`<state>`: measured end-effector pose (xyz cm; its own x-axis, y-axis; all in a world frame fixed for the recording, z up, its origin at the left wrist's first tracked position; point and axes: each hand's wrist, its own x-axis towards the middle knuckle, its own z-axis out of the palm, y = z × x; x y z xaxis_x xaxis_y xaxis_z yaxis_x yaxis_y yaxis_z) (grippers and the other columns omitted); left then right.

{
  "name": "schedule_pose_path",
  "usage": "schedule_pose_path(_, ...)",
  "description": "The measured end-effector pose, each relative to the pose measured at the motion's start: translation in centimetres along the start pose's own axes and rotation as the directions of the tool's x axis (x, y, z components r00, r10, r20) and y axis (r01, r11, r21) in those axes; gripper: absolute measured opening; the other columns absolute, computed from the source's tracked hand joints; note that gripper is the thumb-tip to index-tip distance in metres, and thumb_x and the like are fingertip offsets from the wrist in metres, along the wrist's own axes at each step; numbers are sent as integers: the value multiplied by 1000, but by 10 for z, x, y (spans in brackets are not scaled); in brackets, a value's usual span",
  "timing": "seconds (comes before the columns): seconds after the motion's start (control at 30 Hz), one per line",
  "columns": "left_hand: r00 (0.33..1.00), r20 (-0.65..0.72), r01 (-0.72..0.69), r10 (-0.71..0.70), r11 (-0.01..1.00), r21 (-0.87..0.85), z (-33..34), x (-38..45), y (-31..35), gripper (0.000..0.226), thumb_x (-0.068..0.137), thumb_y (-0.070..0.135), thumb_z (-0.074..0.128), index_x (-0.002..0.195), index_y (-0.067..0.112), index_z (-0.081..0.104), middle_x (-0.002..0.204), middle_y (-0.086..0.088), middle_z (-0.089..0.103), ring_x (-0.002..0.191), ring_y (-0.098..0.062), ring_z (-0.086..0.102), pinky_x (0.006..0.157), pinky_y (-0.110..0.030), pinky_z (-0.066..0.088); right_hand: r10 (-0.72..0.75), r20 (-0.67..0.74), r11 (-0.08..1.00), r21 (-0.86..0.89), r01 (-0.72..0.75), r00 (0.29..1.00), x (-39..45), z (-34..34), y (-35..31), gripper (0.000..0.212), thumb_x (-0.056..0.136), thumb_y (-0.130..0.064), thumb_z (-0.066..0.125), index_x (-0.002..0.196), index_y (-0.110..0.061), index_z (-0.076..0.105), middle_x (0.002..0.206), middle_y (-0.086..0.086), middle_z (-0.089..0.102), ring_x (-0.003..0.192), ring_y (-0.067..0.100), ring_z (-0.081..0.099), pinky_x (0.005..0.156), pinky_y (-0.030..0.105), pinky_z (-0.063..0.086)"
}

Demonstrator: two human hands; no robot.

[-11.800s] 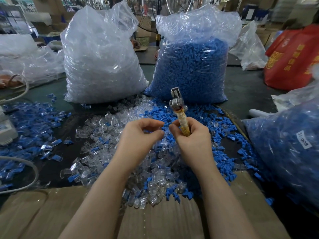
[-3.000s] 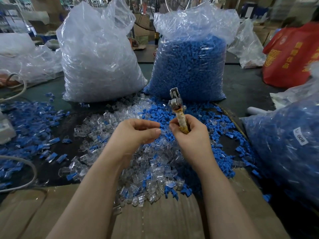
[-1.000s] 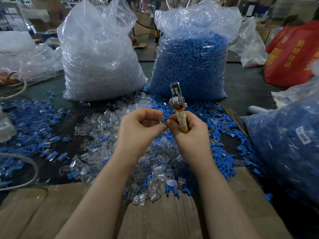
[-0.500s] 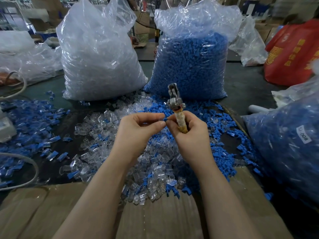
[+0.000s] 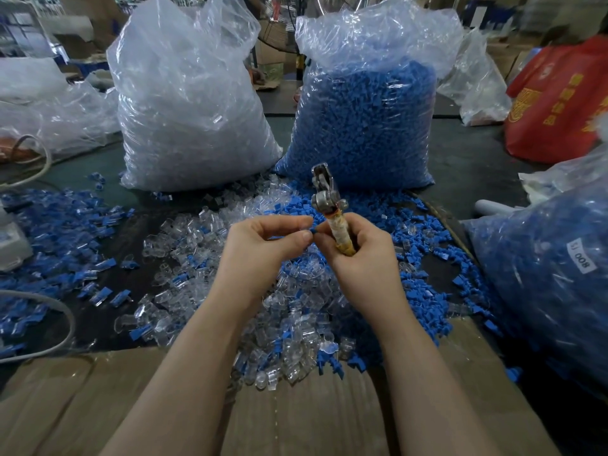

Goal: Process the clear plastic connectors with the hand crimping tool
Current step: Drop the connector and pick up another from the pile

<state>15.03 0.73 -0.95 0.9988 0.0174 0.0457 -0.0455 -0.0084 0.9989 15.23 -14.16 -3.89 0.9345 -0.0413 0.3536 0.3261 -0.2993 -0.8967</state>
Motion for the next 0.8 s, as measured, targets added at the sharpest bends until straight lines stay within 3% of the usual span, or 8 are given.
schedule_pose_path(0.13, 999, -43, -6, 6, 1000, -7, 1, 1, -1, 19, 84, 1, 72, 92, 17, 75, 90, -5, 77, 90, -21, 72, 82, -29, 59, 12, 49, 1000, -4, -12, 999, 0, -2, 1, 5, 91, -25, 68, 91, -21, 67, 68, -6, 61, 55, 2, 49, 51, 18, 42)
schedule_pose_path(0.27, 997, -80, -26, 23, 999, -38, 0, 4, -1, 24, 85, -1, 71, 102, 14, 69, 95, -8, 75, 90, -20, 72, 80, -25, 59, 51, 43, 993, -112, -45, 998, 0, -7, 4, 3, 90, -23, 66, 91, -23, 64, 76, -2, 65, 70, 22, 61, 64, 44, 52)
schedule_pose_path(0.37, 995, -88, -46, 41, 997, -59, -2, 6, -1, 26, 86, -5, 68, 105, 13, 65, 96, -9, 74, 83, -13, 72, 73, -19, 56, 73, 53, 978, -198, -62, 996, 1, -11, 7, 7, 87, -23, 65, 92, -25, 61, 75, -5, 62, 71, 26, 59, 67, 50, 52)
schedule_pose_path(0.53, 986, -127, -111, 112, 994, 9, -5, 7, 1, 25, 86, -2, 69, 103, 17, 67, 92, -2, 74, 80, -8, 70, 71, -16, 54, 99, 90, 952, -297, -68, 991, 2, -13, 8, 7, 88, -25, 62, 86, -27, 56, 72, -5, 58, 65, 21, 54, 64, 50, 49)
schedule_pose_path(0.67, 982, -118, -128, 147, 980, 152, -6, 4, 2, 18, 84, 8, 75, 93, 23, 74, 83, 6, 76, 78, -5, 71, 73, -16, 55, 66, 29, 991, -120, -62, 997, -1, -8, 2, 9, 90, -28, 66, 86, -22, 61, 75, 1, 63, 69, 26, 58, 66, 48, 50)
schedule_pose_path(0.8, 991, -82, -90, 109, 974, 206, 1, 1, 2, 12, 84, 11, 76, 87, 22, 77, 79, 8, 76, 78, -7, 72, 75, -19, 58, 42, 2, 998, -38, -42, 999, -1, -6, -2, 14, 90, -30, 68, 84, -19, 62, 64, -3, 56, 56, 8, 45, 55, 32, 39)
